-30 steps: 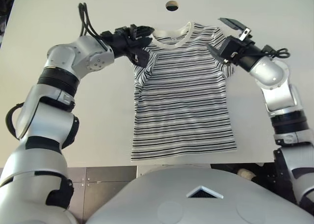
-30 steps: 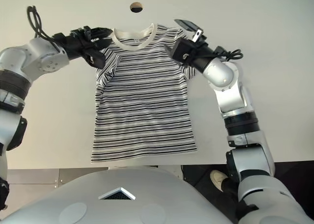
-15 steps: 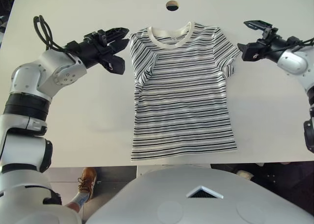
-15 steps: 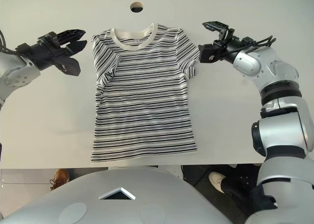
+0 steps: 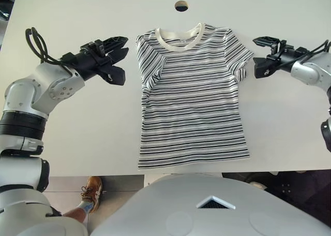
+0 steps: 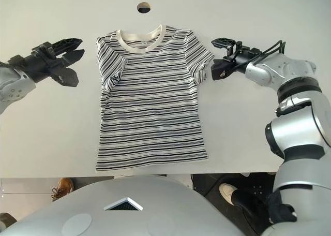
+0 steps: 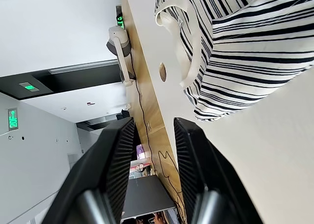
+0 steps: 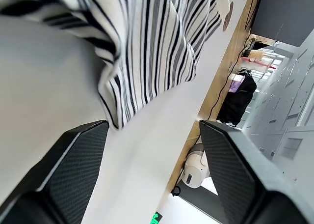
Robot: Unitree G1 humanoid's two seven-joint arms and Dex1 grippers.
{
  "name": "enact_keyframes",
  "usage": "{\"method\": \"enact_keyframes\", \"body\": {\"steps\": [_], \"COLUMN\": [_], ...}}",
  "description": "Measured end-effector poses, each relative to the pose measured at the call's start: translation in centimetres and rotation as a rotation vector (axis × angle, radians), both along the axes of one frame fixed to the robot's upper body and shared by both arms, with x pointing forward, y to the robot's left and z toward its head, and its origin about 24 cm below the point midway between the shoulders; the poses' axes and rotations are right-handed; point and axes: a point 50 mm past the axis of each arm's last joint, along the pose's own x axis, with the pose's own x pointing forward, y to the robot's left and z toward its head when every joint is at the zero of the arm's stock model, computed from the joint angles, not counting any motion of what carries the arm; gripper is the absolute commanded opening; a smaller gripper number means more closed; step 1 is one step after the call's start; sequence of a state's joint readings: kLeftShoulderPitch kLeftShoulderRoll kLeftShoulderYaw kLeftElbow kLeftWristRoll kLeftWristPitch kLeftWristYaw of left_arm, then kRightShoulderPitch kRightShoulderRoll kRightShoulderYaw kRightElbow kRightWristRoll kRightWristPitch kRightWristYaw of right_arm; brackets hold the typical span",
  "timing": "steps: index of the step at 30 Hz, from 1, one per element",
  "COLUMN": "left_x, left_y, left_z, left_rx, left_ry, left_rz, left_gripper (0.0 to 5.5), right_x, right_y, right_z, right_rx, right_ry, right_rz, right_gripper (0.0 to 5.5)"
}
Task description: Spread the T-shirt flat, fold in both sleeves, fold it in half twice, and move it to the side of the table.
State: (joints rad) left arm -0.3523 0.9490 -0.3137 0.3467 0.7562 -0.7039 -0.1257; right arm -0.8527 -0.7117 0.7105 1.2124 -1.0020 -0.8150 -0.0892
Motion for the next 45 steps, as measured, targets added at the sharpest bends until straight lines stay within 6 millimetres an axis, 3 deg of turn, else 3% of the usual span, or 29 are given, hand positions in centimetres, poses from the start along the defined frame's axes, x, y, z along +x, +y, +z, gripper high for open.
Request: {"method": "enact_keyframes", "body": {"steps": [13,30,45], "left_x": [-0.1,0.1,-0.2], "left_y": [0.0,-0.5,-0.7], "left_z": [0.1,0.2,0.1], "left_rx": [0.007,-0.001,-0.004], "left_ry": [0.006,0.002,0.004], "left_rz": [-0.006,-0.028,-0.041], "left_gripper": [1.5,1.53,1.53], "right_x": [0.0,-0.4,-0.1], "right_y": [1.0,1.4,1.7], "right_z": [-1.1,-2.4,-2.1], "right_rx": [-0.001,-0.007,-0.009], "right_ry": [-0.032,-0.014,-0.024], "right_rz": [0.019,0.011,0.028], "right_gripper": [3.42,0.2,0.14]}}
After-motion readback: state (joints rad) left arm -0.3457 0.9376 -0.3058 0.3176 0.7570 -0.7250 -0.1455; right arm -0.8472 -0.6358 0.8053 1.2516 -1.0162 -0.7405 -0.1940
